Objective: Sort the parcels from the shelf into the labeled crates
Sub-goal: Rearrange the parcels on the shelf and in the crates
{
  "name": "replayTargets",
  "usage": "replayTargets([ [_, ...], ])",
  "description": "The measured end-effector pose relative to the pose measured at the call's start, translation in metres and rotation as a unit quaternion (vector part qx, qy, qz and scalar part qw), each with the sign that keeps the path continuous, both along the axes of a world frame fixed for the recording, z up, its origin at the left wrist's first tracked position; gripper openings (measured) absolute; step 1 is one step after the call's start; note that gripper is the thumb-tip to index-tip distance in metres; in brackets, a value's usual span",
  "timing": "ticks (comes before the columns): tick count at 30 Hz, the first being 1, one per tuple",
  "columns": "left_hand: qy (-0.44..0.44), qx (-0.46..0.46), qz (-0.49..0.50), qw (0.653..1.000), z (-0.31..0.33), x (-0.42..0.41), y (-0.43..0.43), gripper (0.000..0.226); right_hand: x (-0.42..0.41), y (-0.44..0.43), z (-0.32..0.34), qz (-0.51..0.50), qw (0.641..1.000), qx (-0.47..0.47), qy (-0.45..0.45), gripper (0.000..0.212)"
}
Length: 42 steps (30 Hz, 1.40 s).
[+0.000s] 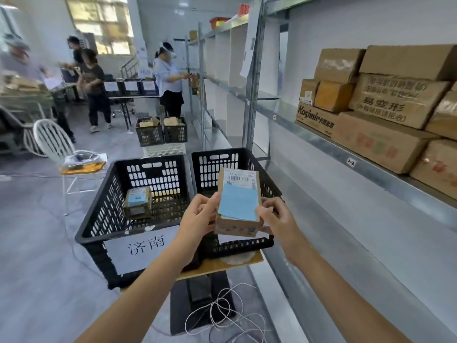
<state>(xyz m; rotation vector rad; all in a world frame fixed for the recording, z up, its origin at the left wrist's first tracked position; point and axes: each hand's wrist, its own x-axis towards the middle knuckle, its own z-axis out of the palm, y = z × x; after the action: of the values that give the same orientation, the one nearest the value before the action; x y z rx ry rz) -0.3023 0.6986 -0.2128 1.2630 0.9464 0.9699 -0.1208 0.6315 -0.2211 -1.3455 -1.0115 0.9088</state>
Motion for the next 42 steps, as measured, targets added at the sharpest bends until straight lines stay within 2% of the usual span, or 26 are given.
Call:
replayTargets([
  [5, -0.005, -0.005, 0.056, 0.998, -0.004, 0.008, 0.001, 0.029, 0.011, 0.016, -0.011, 0.037, 0.999, -0.005, 0.004, 0.043],
  [9, -0.004, 0.006, 0.092, 0.996, -0.014, 0.008, 0.002, 0.027, 0.013, 0.032, -0.026, 0.075, 0.994, -0.051, 0.065, 0.034],
  [13, 0.02, 0.008, 0.107, 0.994, -0.027, 0.0, 0.003, 0.028, 0.005, 0.043, -0.027, 0.106, 0.985, -0.09, 0.106, 0.068],
  [18, 0.032, 0.013, 0.112, 0.993, -0.03, -0.024, 0.03, 0.03, -0.009, 0.077, -0.02, 0.136, 0.979, -0.091, 0.118, 0.075],
  [23, 0.046, -0.004, 0.101, 0.994, -0.036, -0.051, 0.073, 0.036, -0.027, 0.125, -0.026, 0.143, 0.979, -0.106, 0.103, 0.063],
  [30, 0.064, -0.002, 0.07, 0.995, -0.036, -0.055, 0.15, 0.059, -0.038, 0.192, -0.02, 0.124, 0.979, -0.114, 0.114, 0.074],
  [36, 0.095, 0.035, -0.007, 0.995, -0.04, -0.045, 0.21, 0.046, -0.023, 0.235, -0.026, 0.071, 0.983, -0.119, 0.121, 0.07],
  [42, 0.134, 0.055, -0.051, 0.988, -0.058, -0.024, 0.244, 0.059, 0.009, 0.258, -0.043, 0.043, 0.984, -0.143, 0.099, 0.063],
])
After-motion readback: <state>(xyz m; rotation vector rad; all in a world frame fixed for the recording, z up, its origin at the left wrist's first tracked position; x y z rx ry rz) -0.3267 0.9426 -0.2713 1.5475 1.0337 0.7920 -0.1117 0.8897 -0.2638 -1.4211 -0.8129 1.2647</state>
